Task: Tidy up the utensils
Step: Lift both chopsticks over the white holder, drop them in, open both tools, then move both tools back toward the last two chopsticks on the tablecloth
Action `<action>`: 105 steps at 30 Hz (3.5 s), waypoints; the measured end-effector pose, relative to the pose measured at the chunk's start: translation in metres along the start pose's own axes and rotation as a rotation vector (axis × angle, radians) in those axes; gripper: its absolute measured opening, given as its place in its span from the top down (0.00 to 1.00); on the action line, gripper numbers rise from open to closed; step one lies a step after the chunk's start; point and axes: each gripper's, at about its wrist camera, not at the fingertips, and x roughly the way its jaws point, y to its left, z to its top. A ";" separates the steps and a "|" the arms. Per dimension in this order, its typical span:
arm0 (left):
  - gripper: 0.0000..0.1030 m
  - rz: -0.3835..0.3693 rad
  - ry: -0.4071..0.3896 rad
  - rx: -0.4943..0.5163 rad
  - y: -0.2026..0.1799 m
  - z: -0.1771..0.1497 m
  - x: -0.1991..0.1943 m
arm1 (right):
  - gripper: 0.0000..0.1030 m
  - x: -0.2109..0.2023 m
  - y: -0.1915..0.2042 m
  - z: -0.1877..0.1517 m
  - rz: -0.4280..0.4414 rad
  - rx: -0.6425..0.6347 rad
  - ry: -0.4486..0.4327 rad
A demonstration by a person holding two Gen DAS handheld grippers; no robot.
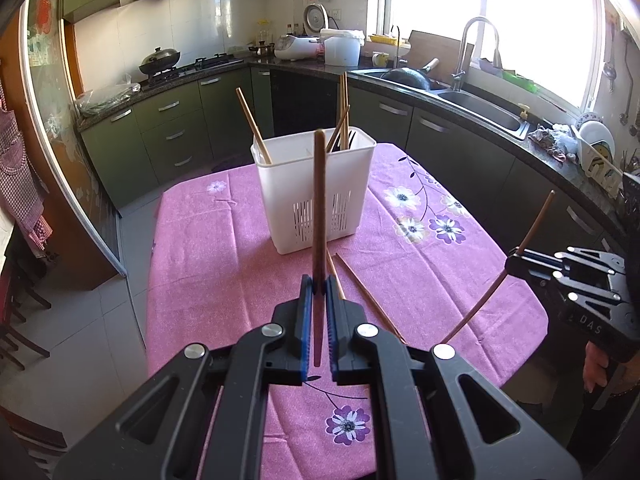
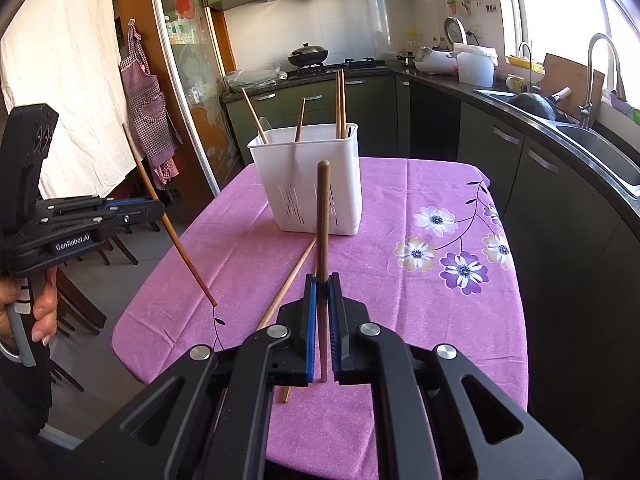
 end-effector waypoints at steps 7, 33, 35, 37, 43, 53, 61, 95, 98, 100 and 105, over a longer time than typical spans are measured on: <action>0.93 -0.018 -0.009 -0.007 0.008 0.055 -0.009 | 0.93 0.001 0.001 0.000 0.011 -0.011 0.000; 0.93 0.059 -0.007 -0.083 0.029 0.173 0.081 | 0.93 0.007 -0.018 -0.001 0.057 0.010 0.013; 0.85 0.064 -0.001 -0.075 0.030 0.164 0.082 | 0.93 0.005 -0.018 0.006 0.053 0.004 0.010; 0.65 0.060 -0.017 -0.080 0.032 0.157 0.073 | 0.93 -0.001 -0.018 0.018 0.057 0.000 -0.008; 0.49 0.052 -0.104 -0.063 0.030 0.125 0.019 | 0.93 -0.023 -0.019 0.084 0.060 0.011 -0.138; 0.42 0.032 -0.117 -0.050 0.030 0.055 -0.035 | 0.93 0.009 -0.027 0.207 0.037 0.122 -0.319; 0.41 0.020 -0.035 -0.047 0.037 0.028 -0.025 | 0.93 0.102 -0.020 0.217 0.006 0.133 -0.154; 0.65 -0.007 0.441 -0.095 -0.030 -0.008 0.194 | 0.75 0.113 -0.072 -0.019 -0.076 0.172 0.159; 0.66 0.008 0.453 -0.097 -0.030 -0.008 0.202 | 0.75 0.114 -0.072 -0.020 -0.065 0.176 0.165; 0.69 0.018 0.464 -0.095 -0.031 -0.008 0.206 | 0.75 0.114 -0.073 -0.020 -0.064 0.177 0.166; 0.74 0.033 0.493 -0.093 -0.032 -0.011 0.214 | 0.75 0.111 -0.077 -0.018 -0.065 0.192 0.157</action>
